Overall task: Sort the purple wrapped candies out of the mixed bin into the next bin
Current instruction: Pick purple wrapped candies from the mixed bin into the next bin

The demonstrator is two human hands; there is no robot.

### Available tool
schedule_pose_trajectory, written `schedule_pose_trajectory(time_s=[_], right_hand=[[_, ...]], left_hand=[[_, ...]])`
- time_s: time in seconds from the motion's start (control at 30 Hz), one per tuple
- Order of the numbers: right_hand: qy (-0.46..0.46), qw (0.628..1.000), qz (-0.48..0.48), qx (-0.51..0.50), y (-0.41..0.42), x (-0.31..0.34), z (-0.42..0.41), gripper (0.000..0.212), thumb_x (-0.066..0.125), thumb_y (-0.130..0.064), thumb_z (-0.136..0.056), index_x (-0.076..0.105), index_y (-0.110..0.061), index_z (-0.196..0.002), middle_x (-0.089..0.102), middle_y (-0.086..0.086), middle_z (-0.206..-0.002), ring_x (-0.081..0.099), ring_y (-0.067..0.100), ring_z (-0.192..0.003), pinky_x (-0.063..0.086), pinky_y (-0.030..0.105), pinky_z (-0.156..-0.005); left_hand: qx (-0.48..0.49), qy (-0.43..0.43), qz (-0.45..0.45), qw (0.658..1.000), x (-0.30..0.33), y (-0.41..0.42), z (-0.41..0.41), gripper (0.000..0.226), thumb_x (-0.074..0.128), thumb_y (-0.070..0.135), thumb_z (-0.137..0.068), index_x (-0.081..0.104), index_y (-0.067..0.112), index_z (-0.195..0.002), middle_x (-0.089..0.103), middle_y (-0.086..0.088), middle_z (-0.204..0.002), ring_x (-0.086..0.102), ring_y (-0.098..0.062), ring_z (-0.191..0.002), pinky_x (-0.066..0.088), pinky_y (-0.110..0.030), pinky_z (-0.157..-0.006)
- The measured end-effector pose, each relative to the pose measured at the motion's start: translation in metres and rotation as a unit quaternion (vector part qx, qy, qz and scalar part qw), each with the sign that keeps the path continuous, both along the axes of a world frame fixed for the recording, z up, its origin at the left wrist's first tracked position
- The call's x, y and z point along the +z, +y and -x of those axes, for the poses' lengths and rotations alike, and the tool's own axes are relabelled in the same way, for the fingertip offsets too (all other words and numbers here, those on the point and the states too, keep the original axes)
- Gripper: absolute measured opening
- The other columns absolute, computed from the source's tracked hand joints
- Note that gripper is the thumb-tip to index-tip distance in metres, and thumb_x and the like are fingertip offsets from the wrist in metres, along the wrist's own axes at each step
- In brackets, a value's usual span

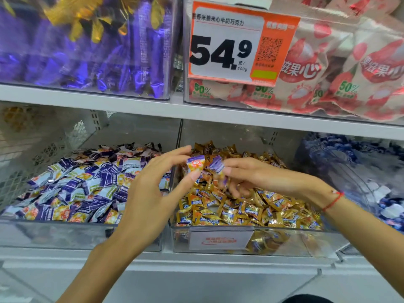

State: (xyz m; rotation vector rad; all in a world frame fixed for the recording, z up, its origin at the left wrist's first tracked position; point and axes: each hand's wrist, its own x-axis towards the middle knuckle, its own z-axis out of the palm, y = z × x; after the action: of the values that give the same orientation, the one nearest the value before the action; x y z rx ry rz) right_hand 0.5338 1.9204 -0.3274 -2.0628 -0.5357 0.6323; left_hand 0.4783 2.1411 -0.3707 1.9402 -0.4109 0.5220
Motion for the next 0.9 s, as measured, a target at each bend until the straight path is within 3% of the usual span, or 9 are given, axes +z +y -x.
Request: schedule_pose_trajectory(time_s=[0.07, 0.17, 0.3, 0.4, 0.5, 0.57, 0.63, 0.8, 0.9], right_hand=[[-0.072, 0.997, -0.016, 0.035, 0.016, 0.012, 0.01, 0.02, 0.048, -0.025, -0.099, 0.067, -0.019, -0.103, 0.067, -0.005, -0.081, 0.057, 0.012, -0.068, 0.044, 0.02, -0.058], [-0.083, 0.988, -0.118, -0.049, 0.033, 0.021, 0.013, 0.018, 0.06, -0.02, -0.092, 0.07, -0.02, -0.107, 0.068, 0.0, -0.068, 0.053, 0.007, -0.055, 0.041, 0.014, -0.051], [-0.045, 0.978, -0.16, -0.129, 0.034, 0.025, 0.009, 0.024, 0.064, -0.027, -0.089, 0.062, -0.015, -0.109, 0.076, 0.003, -0.091, 0.066, 0.011, -0.065, 0.047, 0.015, -0.054], [-0.104, 0.98, -0.064, -0.159, 0.014, 0.021, 0.001, 0.018, 0.061, -0.03, -0.092, 0.064, -0.017, -0.105, 0.075, -0.003, -0.095, 0.069, 0.009, -0.077, 0.051, 0.017, -0.063], [-0.115, 0.981, 0.042, -0.149, -0.014, 0.006, -0.005, 0.012, 0.062, -0.025, -0.092, 0.068, -0.017, -0.101, 0.074, -0.006, -0.09, 0.068, 0.003, -0.077, 0.053, 0.015, -0.071], [-0.133, 0.981, 0.088, -0.106, -0.028, -0.005, -0.002, 0.009, 0.065, -0.017, -0.091, 0.07, -0.018, -0.098, 0.072, -0.01, -0.09, 0.066, -0.003, -0.08, 0.052, 0.014, -0.075], [-0.167, 0.975, 0.14, -0.05, -0.038, -0.013, 0.002, 0.013, 0.069, -0.016, -0.088, 0.072, -0.023, -0.099, 0.069, -0.016, -0.091, 0.063, -0.007, -0.084, 0.046, 0.01, -0.074], [-0.263, 0.897, 0.343, 0.098, -0.048, -0.033, 0.004, 0.028, 0.069, -0.043, -0.085, 0.067, -0.044, -0.113, 0.061, -0.025, -0.115, 0.049, -0.007, -0.108, 0.039, 0.022, -0.093], [-0.274, 0.885, 0.36, 0.112, -0.046, -0.038, 0.002, 0.03, 0.063, -0.05, -0.087, 0.066, -0.043, -0.116, 0.058, -0.022, -0.118, 0.049, -0.002, -0.109, 0.043, 0.029, -0.092]], left_hand=[[-0.038, 0.017, 0.024, 0.999, 0.001, -0.007, 0.001, 0.026, 0.062, 0.047, -0.088, 0.064, 0.03, -0.109, 0.055, 0.028, -0.131, 0.048, 0.01, -0.122, 0.037, -0.009, -0.099], [-0.032, -0.007, 0.093, 0.995, 0.007, -0.014, 0.005, 0.022, 0.061, 0.032, -0.084, 0.065, 0.03, -0.106, 0.068, 0.022, -0.106, 0.063, 0.002, -0.103, 0.046, -0.011, -0.087], [0.042, -0.037, 0.167, 0.984, 0.011, -0.005, 0.003, 0.018, 0.064, 0.027, -0.083, 0.066, 0.032, -0.1, 0.071, 0.019, -0.094, 0.066, 0.0, -0.091, 0.048, -0.011, -0.082], [0.153, -0.025, 0.103, 0.983, 0.008, 0.022, -0.002, 0.018, 0.061, 0.039, -0.086, 0.064, 0.036, -0.103, 0.07, 0.018, -0.093, 0.064, -0.003, -0.091, 0.048, -0.015, -0.082], [0.235, 0.041, -0.066, 0.969, 0.0, 0.049, -0.009, 0.036, 0.054, 0.049, -0.09, 0.058, 0.038, -0.124, 0.07, -0.002, -0.106, 0.064, -0.02, -0.08, 0.049, -0.036, -0.073], [0.225, 0.079, -0.154, 0.959, -0.006, 0.056, -0.012, 0.046, 0.048, 0.052, -0.092, 0.047, 0.04, -0.137, 0.06, -0.002, -0.131, 0.063, -0.026, -0.102, 0.05, -0.042, -0.078], [0.177, 0.075, -0.179, 0.965, -0.008, 0.054, -0.009, 0.05, 0.039, 0.061, -0.094, 0.043, 0.04, -0.14, 0.045, 0.006, -0.147, 0.044, -0.018, -0.133, 0.043, -0.046, -0.1], [0.076, 0.071, -0.17, 0.98, -0.01, 0.024, 0.004, 0.065, 0.018, 0.082, -0.077, 0.033, 0.057, -0.135, 0.025, 0.044, -0.137, 0.029, 0.014, -0.126, 0.033, -0.027, -0.103], [0.075, 0.044, -0.189, 0.978, -0.016, 0.013, 0.002, 0.066, 0.024, 0.077, -0.079, 0.032, 0.051, -0.14, 0.024, 0.043, -0.133, 0.034, 0.013, -0.116, 0.034, -0.022, -0.091]])
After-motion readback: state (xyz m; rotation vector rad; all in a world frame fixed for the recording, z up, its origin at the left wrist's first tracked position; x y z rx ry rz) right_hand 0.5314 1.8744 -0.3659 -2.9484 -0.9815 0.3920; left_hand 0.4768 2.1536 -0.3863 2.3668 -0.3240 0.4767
